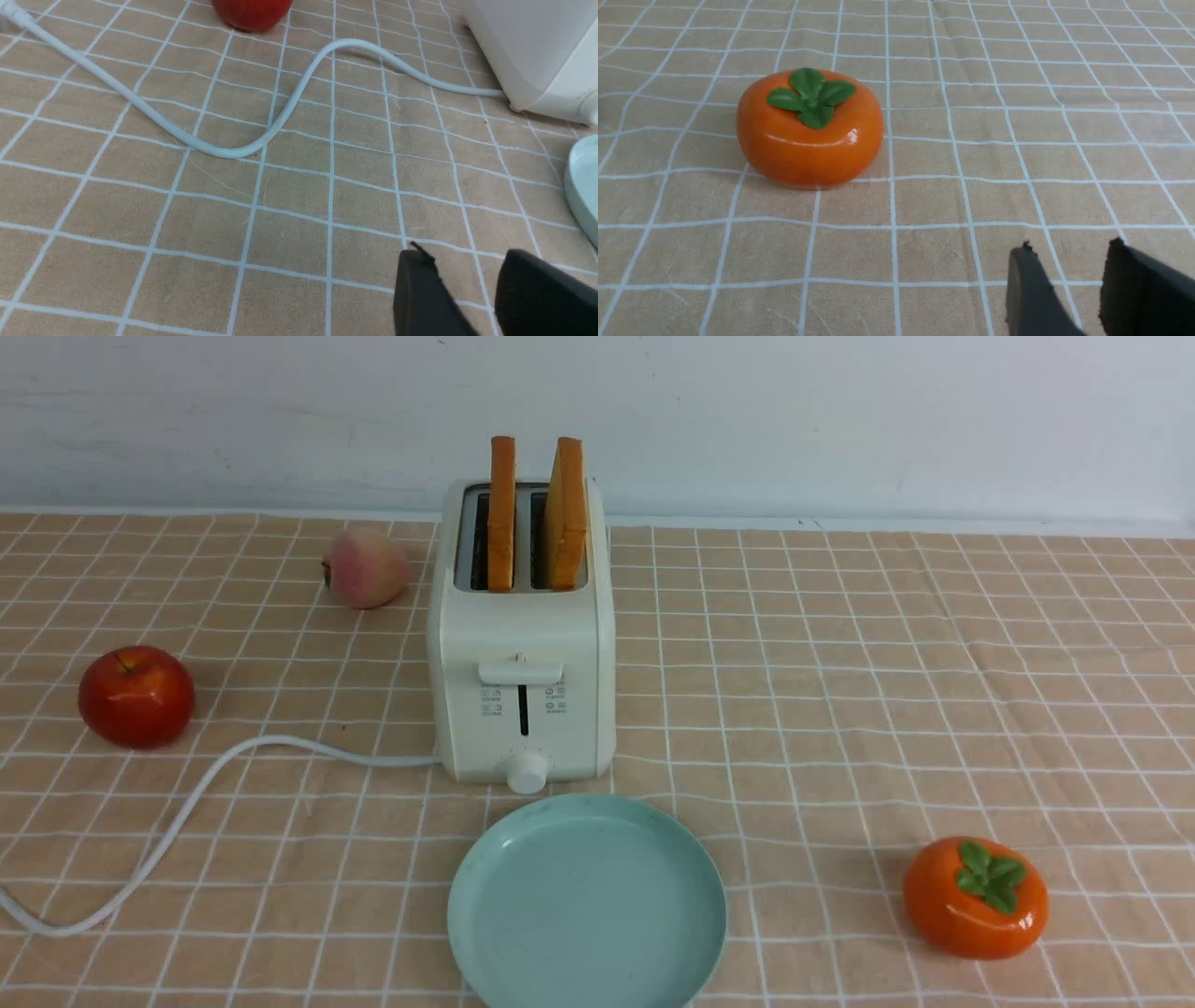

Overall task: Take toasted bread from bread machine on light coffee tablecloth place on plate.
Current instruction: 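Grasp the toast slice in the toaster and pull it up out of the slot with the right gripper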

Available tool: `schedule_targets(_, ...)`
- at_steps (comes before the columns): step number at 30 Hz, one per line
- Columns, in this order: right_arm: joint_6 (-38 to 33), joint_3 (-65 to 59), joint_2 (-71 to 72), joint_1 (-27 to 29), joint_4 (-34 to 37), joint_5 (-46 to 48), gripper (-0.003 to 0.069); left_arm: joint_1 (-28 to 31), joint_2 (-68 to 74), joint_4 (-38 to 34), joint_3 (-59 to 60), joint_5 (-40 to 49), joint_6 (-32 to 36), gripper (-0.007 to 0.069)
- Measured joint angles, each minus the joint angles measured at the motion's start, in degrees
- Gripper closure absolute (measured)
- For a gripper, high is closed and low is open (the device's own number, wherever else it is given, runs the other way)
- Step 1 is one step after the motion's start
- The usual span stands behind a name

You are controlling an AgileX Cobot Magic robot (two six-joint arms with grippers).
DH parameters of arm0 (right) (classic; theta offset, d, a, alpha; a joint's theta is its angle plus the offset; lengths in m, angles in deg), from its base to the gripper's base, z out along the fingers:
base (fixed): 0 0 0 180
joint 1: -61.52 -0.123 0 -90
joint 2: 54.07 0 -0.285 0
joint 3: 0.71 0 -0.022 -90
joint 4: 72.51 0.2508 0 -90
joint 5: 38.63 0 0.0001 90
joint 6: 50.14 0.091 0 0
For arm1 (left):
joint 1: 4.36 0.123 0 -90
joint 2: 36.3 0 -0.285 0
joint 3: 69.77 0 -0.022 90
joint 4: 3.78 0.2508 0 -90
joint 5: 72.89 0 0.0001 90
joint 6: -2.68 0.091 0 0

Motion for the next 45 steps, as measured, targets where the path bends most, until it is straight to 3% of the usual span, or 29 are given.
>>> schedule_targets(35, 0.0, -0.06, 0.0, 0.0, -0.06, -0.3, 0.0419, 0.0, 0.0, 0.51, 0.0, -0.34, 0.0, 0.0386)
schedule_targets(41, 0.0, -1.07, 0.0, 0.0, 0.06, -8.33, 0.0419, 0.0, 0.0, 1.09, 0.05, -12.96, 0.0, 0.0386)
schedule_targets(45, 0.69, -1.74, 0.0, 0.0, 0.06, -20.83, 0.0419, 0.0, 0.0, 1.16, 0.05, -25.69, 0.0, 0.0386)
